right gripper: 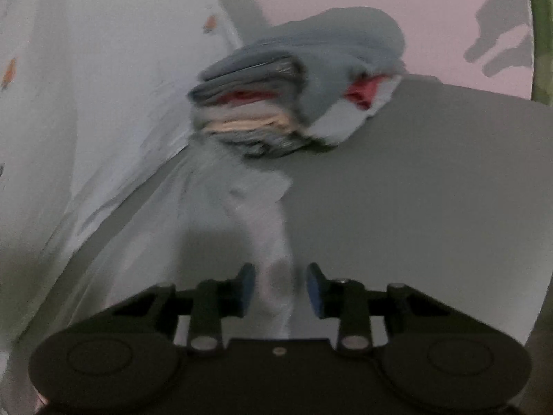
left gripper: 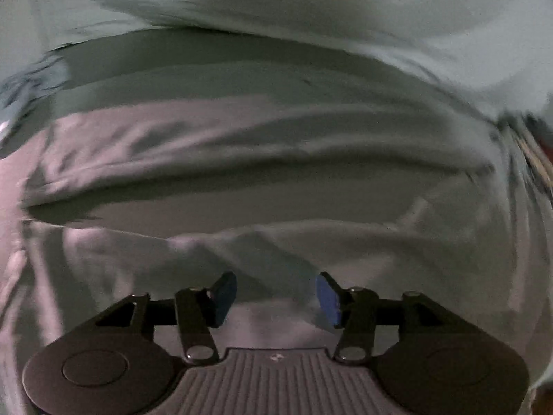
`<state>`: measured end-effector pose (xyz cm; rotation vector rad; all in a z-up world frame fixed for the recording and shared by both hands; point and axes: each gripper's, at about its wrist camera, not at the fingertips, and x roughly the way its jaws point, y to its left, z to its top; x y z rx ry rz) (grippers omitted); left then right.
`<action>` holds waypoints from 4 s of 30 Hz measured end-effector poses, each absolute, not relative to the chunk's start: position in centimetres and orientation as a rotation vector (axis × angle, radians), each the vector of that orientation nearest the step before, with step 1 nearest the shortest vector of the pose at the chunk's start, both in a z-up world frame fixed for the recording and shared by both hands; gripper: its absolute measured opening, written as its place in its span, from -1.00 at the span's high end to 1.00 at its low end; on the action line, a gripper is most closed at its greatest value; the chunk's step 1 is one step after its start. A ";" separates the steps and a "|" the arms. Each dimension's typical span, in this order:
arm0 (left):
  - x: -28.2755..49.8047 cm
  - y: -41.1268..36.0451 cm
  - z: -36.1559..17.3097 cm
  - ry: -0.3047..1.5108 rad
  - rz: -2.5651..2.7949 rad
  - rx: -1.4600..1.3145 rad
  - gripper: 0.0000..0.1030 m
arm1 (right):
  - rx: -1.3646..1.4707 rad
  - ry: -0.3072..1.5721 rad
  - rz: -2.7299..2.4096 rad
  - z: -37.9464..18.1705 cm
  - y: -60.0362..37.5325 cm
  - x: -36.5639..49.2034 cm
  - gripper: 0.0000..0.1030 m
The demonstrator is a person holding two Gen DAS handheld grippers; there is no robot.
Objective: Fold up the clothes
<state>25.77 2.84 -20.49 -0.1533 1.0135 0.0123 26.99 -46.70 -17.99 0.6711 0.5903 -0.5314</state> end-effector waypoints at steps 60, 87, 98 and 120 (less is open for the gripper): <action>21.3 22.5 -20.5 0.926 0.233 -0.131 0.93 | -0.003 0.825 -0.409 -18.5 -19.2 24.1 -0.46; 15.0 28.4 -21.4 1.132 0.040 -0.409 -0.08 | 0.215 0.934 -0.384 -21.9 -12.9 20.9 -0.52; 14.6 30.5 -20.6 1.147 0.248 -0.381 0.87 | 0.157 0.934 -0.344 -21.6 -11.4 22.2 -0.52; 37.9 10.7 -16.7 0.981 0.134 -0.242 -0.40 | 0.106 0.670 -0.144 -16.3 -31.5 42.1 0.02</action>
